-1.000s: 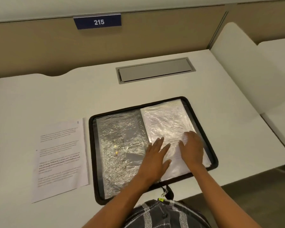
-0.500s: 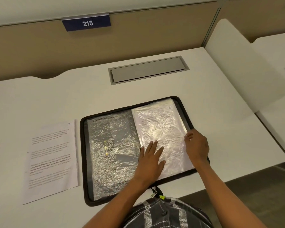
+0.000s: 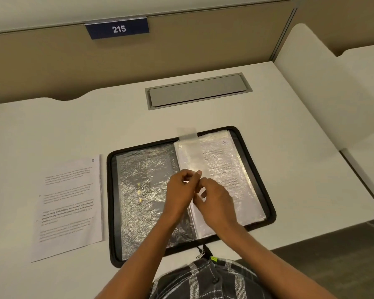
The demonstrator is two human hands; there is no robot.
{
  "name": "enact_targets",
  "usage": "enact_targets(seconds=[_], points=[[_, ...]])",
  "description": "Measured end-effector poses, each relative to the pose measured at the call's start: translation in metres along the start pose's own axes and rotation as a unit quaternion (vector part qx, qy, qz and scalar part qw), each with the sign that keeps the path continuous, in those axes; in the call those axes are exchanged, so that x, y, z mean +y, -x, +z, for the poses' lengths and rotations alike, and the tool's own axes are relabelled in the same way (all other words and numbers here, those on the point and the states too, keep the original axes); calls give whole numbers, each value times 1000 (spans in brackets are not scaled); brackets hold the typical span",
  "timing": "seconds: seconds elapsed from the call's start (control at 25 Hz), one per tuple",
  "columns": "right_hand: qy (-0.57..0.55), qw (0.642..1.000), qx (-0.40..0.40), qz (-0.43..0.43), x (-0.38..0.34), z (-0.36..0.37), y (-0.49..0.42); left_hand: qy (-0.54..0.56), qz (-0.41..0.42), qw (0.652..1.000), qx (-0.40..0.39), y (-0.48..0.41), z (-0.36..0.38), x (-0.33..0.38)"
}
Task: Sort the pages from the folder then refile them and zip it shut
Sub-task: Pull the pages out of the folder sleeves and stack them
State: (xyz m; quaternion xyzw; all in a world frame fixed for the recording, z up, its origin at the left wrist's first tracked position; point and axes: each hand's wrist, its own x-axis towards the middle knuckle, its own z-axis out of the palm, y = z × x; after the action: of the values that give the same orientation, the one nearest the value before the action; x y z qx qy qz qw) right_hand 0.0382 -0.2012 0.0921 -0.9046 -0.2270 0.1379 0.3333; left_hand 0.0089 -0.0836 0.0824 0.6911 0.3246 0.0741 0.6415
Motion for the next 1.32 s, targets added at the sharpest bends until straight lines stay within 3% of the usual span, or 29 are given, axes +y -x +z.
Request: enact_targets(seconds=[0.16, 0.4, 0.68, 0.96, 1.12, 1.2, 1.32], points=[[-55, 995, -63, -45, -13, 10, 2, 12, -19, 997, 73, 0, -40, -17], [-66, 997, -31, -14, 35, 6, -17, 26, -92, 985, 143, 4, -106, -56], [19, 998, 27, 51, 109, -3, -10, -204, -87, 948, 231, 3, -149, -79], [38, 995, 58, 74, 145, -15, -10, -243, -65, 938, 239, 0, -165, -87], [45, 993, 67, 92, 148, -22, -10, -345, -37, 903, 254, -4, -157, -93], [46, 992, 77, 91, 146, -22, -15, -340, 3, 916, 214, -3, -133, -86], [36, 992, 91, 79, 140, -21, -28, -311, 46, 944, 94, 0, -81, -74]])
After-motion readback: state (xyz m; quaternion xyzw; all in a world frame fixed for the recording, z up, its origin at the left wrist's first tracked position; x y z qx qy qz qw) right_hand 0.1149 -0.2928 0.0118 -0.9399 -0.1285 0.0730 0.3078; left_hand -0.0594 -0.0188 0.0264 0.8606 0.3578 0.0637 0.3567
